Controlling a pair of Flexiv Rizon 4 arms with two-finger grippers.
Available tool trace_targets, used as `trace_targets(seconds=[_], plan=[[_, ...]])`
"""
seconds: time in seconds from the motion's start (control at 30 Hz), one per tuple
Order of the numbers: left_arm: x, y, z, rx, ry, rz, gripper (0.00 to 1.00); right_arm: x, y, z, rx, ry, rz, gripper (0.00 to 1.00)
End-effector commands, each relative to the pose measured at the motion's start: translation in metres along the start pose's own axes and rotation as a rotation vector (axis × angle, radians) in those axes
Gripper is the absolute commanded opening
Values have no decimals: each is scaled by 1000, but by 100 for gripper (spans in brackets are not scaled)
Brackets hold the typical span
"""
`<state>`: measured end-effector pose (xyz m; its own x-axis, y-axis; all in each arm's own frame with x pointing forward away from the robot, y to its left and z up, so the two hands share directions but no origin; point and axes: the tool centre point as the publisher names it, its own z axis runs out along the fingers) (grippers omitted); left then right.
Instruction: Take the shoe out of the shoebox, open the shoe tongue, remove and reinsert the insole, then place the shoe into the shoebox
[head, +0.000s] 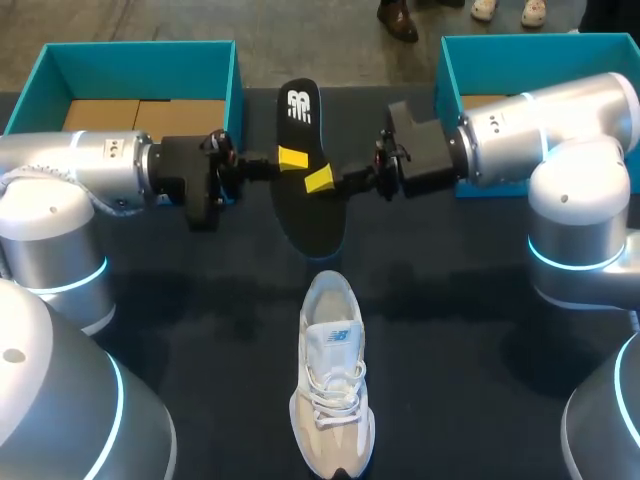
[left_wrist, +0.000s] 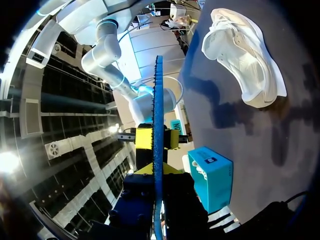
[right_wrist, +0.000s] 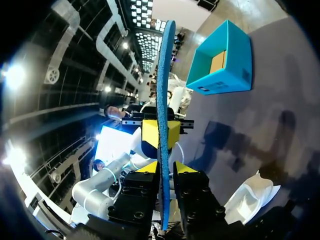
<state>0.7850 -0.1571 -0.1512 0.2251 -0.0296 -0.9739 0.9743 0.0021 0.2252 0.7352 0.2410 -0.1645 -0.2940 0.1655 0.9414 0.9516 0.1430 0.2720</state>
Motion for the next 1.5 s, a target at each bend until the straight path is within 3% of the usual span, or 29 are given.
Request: trace_targets(seconds=[0.03,0.1,0.13,0.17,0.3,0.43,0.47,0.77,1.07,1.13,1.5], plan=[[1,0,1,1,2,1,0,0,-1,0,-2,-3,0,18],[2,0,1,2,3,-1,0,0,-1,2,-2,-2,0,17],[2,0,1,2,3,-2,0,0,-1,2,-1,-2,-1,12],[2,-1,1,3,4,-3,0,0,-1,2,0,-3,-2,0],[3,-1,1,5,13,-6,0,2,-1,5,-2,-4,-6,0],[3,-2,-1,5,18,-8,58,2,0,5,-2,-6,-11,0],[3,-2,-1,5,19,-8,100,3,0,6,-2,-6,-13,0],[-8,-12,-12,21,45,-12,100,3,-1,-2,-33,4,-69,0],[-5,-28,-48,31,176,-157,100,1,-3,-14,-55,24,-179,0],[-4,-30,-56,1,243,-234,100,0,-5,-15,-43,47,-207,0],[-4,-30,-56,1,243,-234,100,1,-7,-15,-45,30,-205,0]])
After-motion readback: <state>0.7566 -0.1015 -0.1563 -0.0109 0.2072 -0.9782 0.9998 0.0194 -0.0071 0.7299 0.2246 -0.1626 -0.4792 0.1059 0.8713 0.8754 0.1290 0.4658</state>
